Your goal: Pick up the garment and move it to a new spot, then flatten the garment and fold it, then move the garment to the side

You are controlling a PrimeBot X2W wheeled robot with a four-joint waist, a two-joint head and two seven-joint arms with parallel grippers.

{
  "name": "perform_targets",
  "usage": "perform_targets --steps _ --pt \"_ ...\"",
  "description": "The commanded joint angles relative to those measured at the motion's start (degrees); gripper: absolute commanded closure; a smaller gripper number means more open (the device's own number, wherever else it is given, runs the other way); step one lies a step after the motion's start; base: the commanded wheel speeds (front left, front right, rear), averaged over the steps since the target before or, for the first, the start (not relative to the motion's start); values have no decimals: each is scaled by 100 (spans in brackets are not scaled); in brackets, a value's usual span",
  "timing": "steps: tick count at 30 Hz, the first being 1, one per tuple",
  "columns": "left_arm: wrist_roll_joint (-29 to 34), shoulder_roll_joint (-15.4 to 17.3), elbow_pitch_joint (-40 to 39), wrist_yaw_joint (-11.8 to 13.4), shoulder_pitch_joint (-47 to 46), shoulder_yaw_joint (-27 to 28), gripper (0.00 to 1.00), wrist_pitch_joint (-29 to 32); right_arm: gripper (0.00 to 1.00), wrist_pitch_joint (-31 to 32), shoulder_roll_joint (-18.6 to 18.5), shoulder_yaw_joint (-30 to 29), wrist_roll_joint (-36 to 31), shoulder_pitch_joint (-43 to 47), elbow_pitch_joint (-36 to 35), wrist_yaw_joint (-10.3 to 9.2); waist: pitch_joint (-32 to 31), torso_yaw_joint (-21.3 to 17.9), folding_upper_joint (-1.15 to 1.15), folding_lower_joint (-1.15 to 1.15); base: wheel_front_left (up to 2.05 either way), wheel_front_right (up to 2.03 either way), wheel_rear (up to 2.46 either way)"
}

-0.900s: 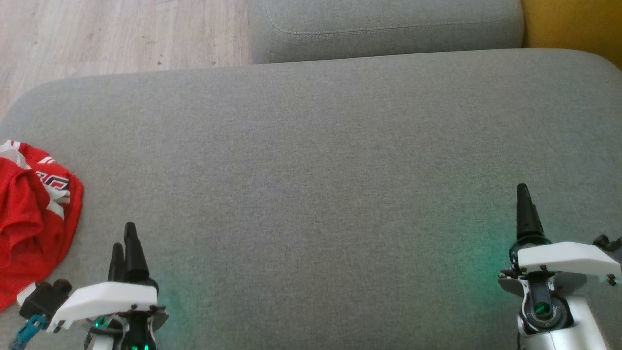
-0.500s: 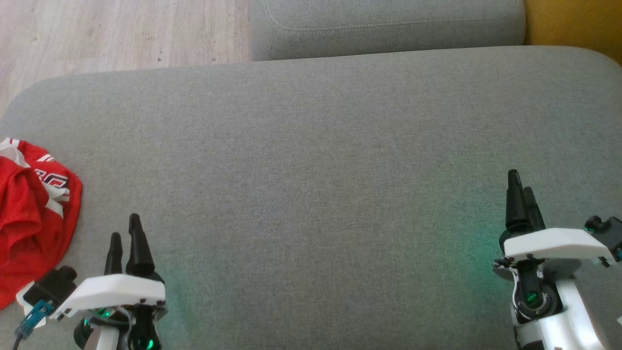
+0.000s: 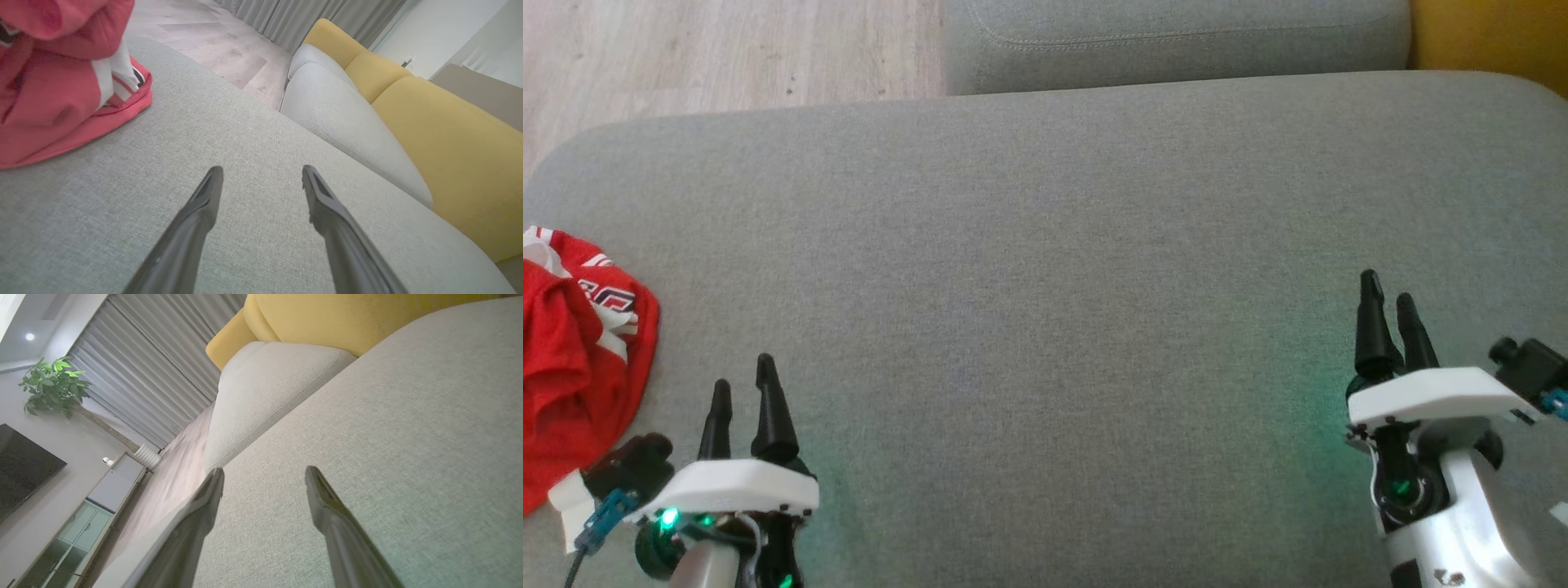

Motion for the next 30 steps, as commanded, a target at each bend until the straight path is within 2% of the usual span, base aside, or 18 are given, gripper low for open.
perform_targets --steps 1,13,30 --pt "184 163 -151 24 -368 63 0 -85 0 -99 -65 123 -167 -355 -146 26 7 0 0 0 0 0 0" --pt "1139 216 1 89 -415 -126 0 -306 0 -318 -40 291 -1160 -523 145 31 47 -35 0 0 0 0 0" --pt "2246 146 62 238 -189 -45 0 -594 0 -606 0 254 -2474 -435 318 37 22 -44 0 0 0 0 0"
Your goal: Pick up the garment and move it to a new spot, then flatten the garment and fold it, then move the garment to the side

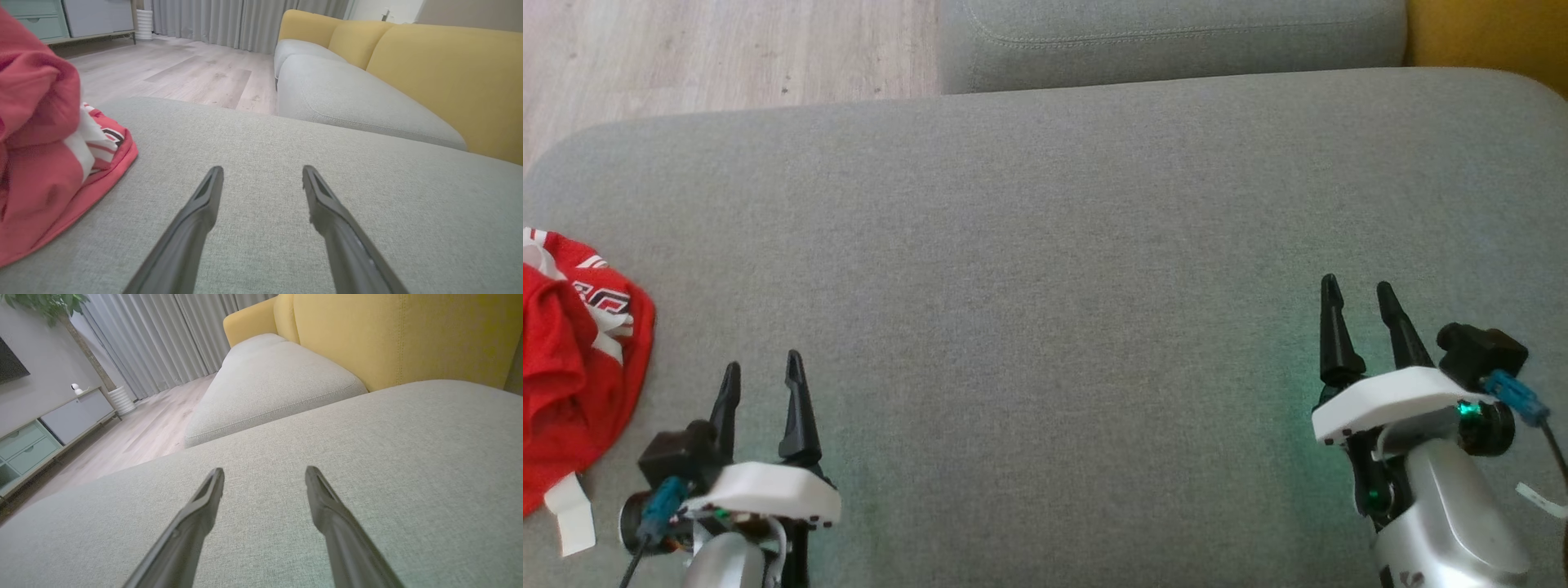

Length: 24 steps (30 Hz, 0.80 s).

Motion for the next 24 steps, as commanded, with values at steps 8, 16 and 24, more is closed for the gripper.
perform_targets --steps 8,16,24 --pt "713 77 -96 48 -118 128 0 -211 0 -223 -9 182 -625 -238 -111 40 8 -18 0 0 0 0 0" --pt "1257 80 -40 99 -262 204 0 -347 0 -358 -11 202 -1119 -437 -52 42 43 -26 0 0 0 0 0" --pt "1720 44 79 158 -244 350 0 -473 0 -484 -13 222 -1582 -462 83 45 10 -11 0 0 0 0 0"
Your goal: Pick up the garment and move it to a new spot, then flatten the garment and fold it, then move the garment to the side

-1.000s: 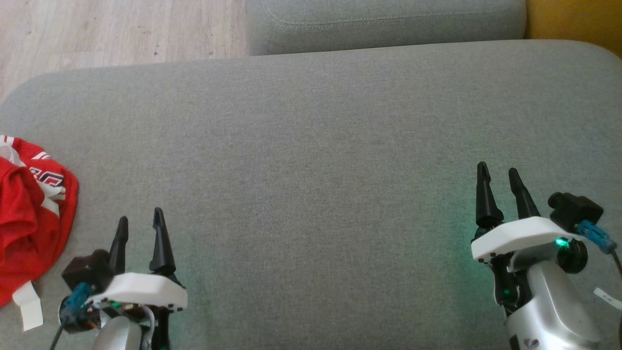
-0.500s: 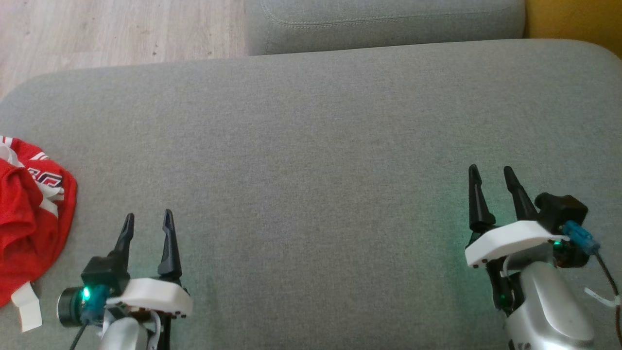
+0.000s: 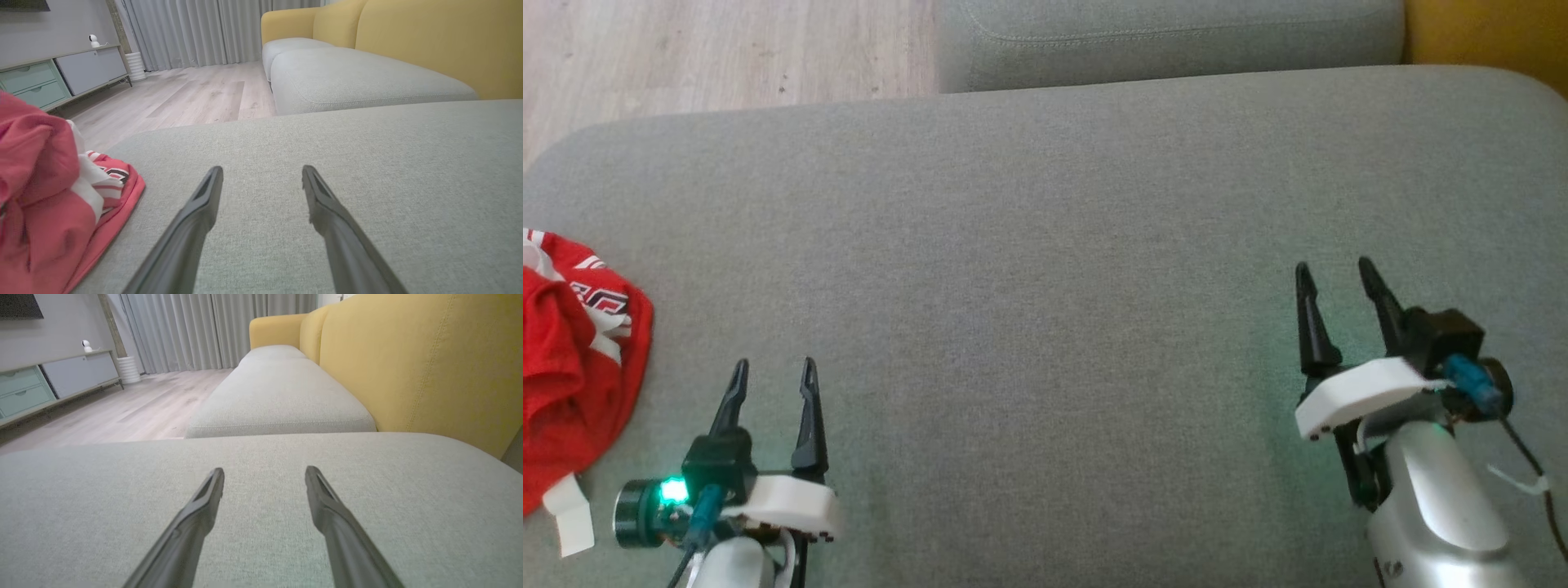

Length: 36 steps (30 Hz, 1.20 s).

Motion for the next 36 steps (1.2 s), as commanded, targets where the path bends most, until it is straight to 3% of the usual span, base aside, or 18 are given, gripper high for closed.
perform_targets --steps 1,11,26,36 --pt "76 41 -121 57 -187 243 0 -71 0 -71 -13 150 -90 -147 -65 44 -9 16 0 0 0 0 0" --pt "124 -16 -87 -13 -250 329 0 -71 0 -71 -13 204 -107 -155 -120 44 21 317 0 0 0 0 0" --pt "119 -76 -21 -25 -281 510 0 -71 0 -71 -13 1111 502 16 61 44 -165 2434 0 0 0 0 0" --pt "115 -7 -41 -46 -295 659 0 -71 0 -71 -13 1362 616 -61 145 44 -59 2849 0 0 0 0 0"
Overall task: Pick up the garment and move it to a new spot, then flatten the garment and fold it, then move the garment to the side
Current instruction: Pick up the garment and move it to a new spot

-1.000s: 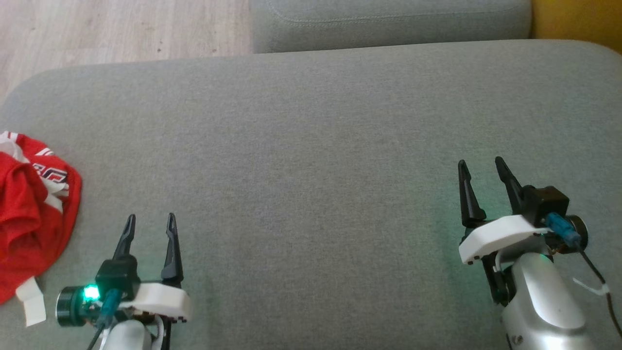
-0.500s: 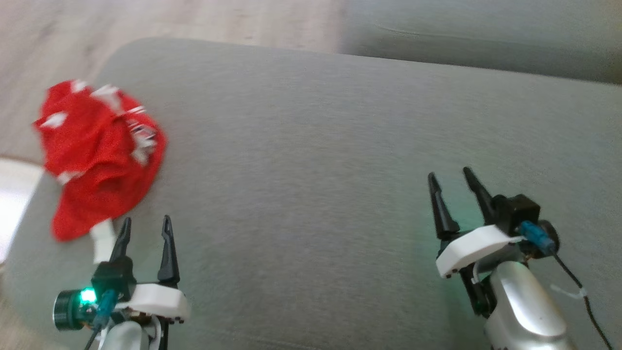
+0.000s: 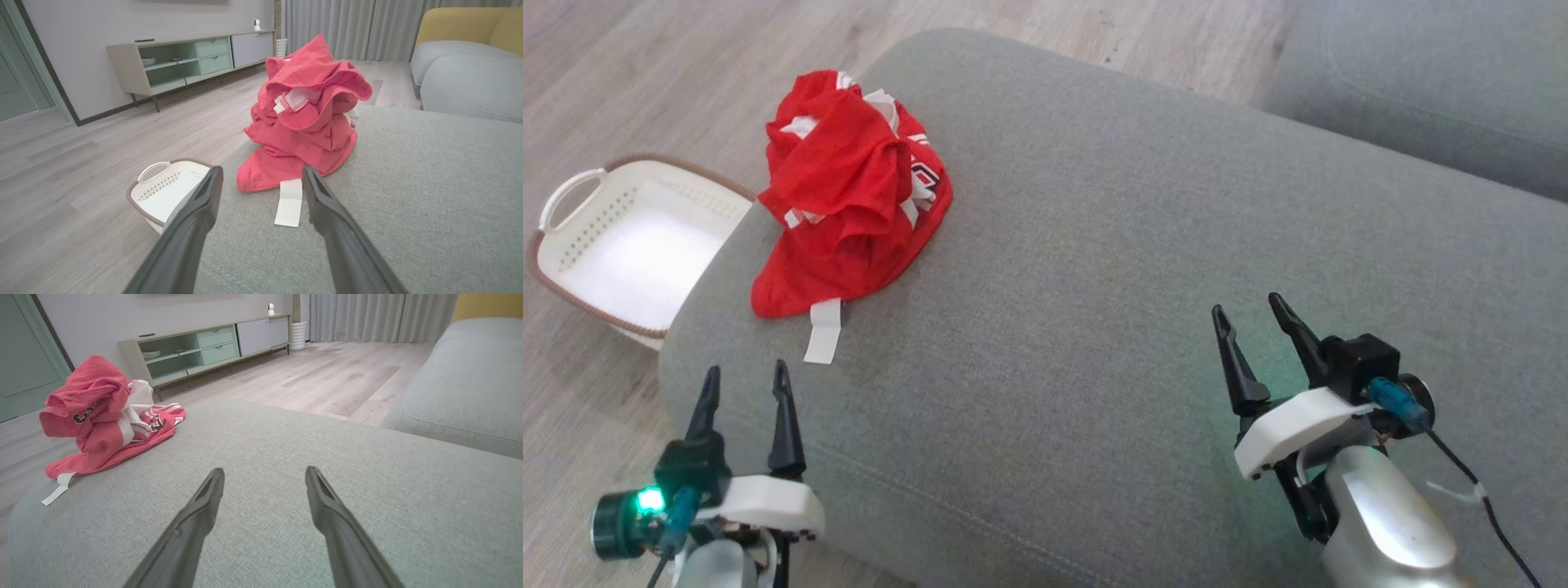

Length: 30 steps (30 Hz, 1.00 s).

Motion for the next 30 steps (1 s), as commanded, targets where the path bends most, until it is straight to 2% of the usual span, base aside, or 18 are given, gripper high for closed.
perform_targets --steps 1,8,15,18,22,24,30 --pt "3 115 -187 -24 -288 230 0 -55 0 -63 -9 159 54 -179 -125 43 78 0 0 1 0 0 0" --pt "-174 297 8 -208 -916 452 0 -55 0 -63 -9 200 -192 -352 -46 43 535 -318 0 1 0 0 0" --pt "-517 877 846 -540 -2234 390 0 -55 0 -63 -124 220 -483 -606 -25 43 1144 -623 0 1 0 0 0" --pt "-703 1204 1227 -579 -2737 198 0 -55 0 -63 -209 297 -520 -714 -52 43 1360 -766 0 1 0 0 0" --pt "-1184 1589 1678 -585 -3236 -424 0 -28 0 -63 -344 340 -531 -802 -62 43 1622 -920 0 1 0 0 0" --pt "-1446 1704 1891 -586 -3427 -664 0 21 0 -63 -417 310 -533 -839 -65 43 1751 -971 0 1 0 0 0" --pt "-1979 1850 2666 -587 -3659 -917 0 201 0 -63 -489 287 -541 -907 -108 43 1950 -1136 0 1 0 0 0"
